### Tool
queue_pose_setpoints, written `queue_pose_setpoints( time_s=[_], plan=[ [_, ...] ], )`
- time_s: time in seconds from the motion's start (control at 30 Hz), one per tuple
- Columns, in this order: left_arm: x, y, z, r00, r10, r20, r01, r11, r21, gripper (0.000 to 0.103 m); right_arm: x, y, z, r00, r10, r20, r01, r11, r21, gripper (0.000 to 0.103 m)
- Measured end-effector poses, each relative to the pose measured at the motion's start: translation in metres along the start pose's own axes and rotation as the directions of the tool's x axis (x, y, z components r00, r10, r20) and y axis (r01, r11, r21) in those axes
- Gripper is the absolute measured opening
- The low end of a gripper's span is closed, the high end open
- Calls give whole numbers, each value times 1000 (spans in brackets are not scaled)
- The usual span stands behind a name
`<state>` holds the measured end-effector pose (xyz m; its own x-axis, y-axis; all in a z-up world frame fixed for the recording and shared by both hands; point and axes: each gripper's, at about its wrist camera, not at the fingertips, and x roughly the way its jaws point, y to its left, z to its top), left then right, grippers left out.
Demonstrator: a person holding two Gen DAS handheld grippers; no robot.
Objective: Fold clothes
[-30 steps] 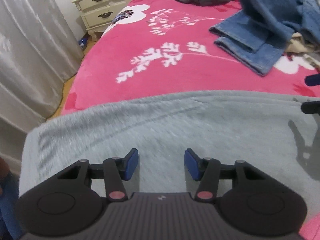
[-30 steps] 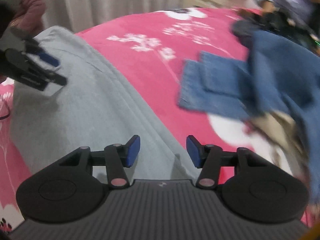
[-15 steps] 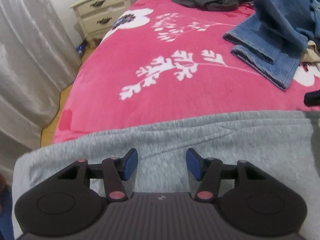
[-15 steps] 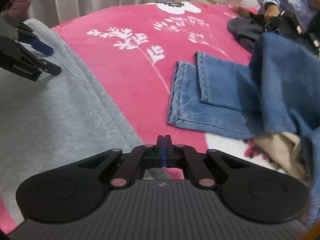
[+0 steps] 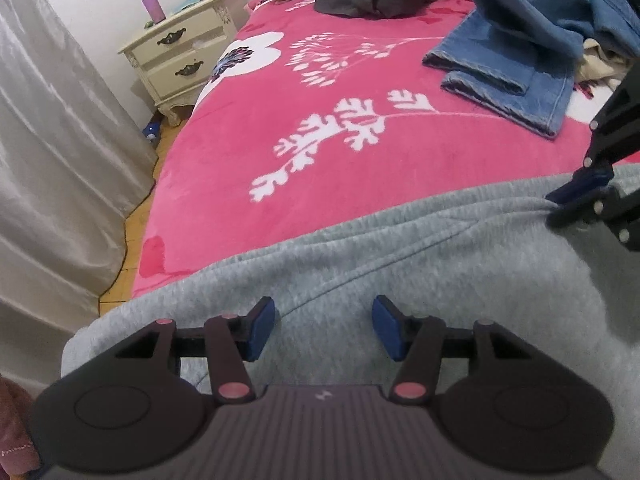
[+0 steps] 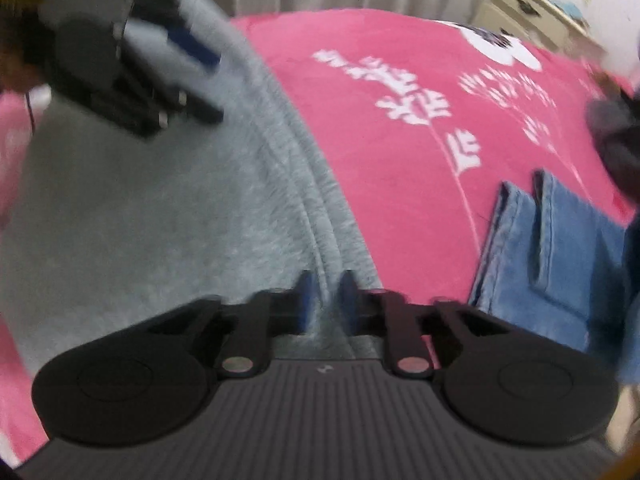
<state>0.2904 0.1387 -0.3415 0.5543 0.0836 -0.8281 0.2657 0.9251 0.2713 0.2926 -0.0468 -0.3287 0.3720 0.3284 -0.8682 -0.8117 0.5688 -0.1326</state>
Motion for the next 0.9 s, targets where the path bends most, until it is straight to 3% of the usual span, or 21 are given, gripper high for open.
queue_pose_setpoints(
  time_s=[0.27,0.5,0.6,0.8,0.9],
  plan=[
    [-3,12,13,998,44,38,-44,999,-19,51,-25,-9,6,993,-108,58,103,992,73,2],
    [18,9,8,996,80,33,-81,997,17,52,21,-8,-1,988,-155,10,154,985,84,4],
    [19,9,7,996,83,34,-84,996,22,53,5,-3,-3,978,-203,43,196,972,131,9],
    [22,12,11,996,83,20,-84,996,36,58,-77,-7,-52,958,-284,45,257,915,312,13],
    [22,11,11,995,96,17,-97,994,59,61,-71,-16,-94,967,-249,-52,254,931,264,10]
  ],
)
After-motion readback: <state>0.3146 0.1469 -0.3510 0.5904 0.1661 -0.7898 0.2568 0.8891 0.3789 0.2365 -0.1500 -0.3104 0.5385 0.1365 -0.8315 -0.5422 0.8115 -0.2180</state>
